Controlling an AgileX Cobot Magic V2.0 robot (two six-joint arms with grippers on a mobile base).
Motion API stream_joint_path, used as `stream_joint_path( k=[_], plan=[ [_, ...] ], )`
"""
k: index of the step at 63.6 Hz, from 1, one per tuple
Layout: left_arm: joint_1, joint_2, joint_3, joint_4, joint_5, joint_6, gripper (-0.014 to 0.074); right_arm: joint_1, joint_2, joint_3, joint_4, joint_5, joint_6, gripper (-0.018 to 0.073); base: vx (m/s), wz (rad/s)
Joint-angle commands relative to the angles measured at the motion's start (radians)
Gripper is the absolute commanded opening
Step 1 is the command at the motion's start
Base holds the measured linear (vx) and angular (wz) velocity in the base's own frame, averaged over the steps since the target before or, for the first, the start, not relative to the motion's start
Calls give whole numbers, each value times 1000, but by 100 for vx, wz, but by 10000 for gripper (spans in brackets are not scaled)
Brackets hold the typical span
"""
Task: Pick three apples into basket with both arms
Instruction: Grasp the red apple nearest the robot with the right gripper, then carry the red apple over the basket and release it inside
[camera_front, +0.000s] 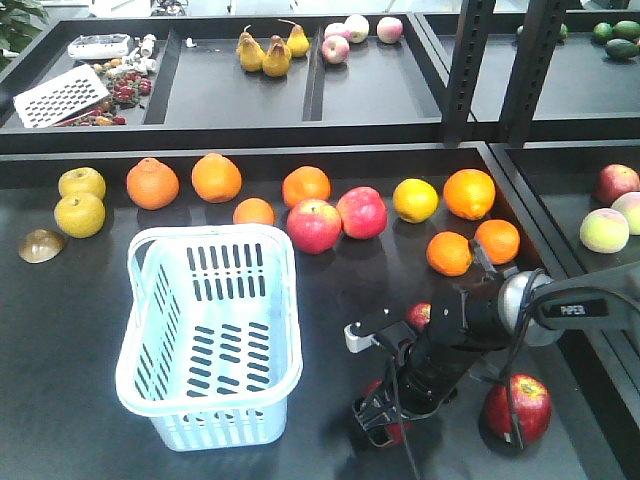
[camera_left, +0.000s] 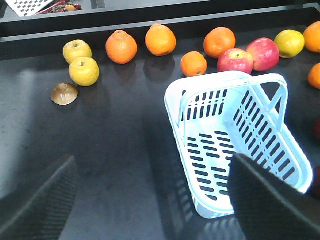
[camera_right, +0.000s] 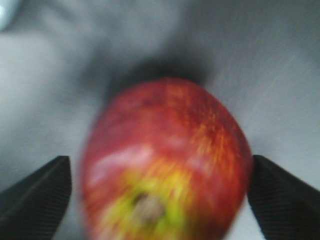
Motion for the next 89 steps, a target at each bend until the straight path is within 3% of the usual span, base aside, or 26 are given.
stream_joint_path(
  k=[1, 11, 21, 34, 40, 48, 55, 71, 80, 89],
  plan=[
    [2, -2, -21, 1, -61, -8, 575, 1, -46, -21, 14, -11, 23, 539, 0, 0],
    [2, -2, -21, 1, -60, -8, 575, -4, -76, -21, 12, 8, 47, 319, 0, 0],
    [2, -2, -21, 1, -60, -8, 575, -42, -165, -20, -12, 64, 117, 217, 0, 0],
    [2, -2, -21, 1, -60, -8, 575, -61, -370, -19, -115, 154, 210, 221, 0, 0],
    [2, -2, -21, 1, -60, -8, 575, -54, -464, -19, -109, 198, 224, 223, 0, 0],
    [2, -2, -21, 1, -60, -8, 575, 2, -564, -19, -94, 220, 214, 225, 0, 0],
    [2, -2, -21, 1, -60, -8, 575, 102, -612, -19, -91, 183, 192, 226, 0, 0],
    [2, -2, -21, 1, -60, -8, 575, 281, -564, -104, -91, 20, 191, 230, 0, 0],
    [2, -2, -21, 1, -60, -8, 575, 313, -464, -237, -91, 26, 193, 254, 0, 0],
    [2, -2, -21, 1, -60, -8, 575, 317, -359, -335, -89, 47, 193, 353, 0, 0]
  ],
)
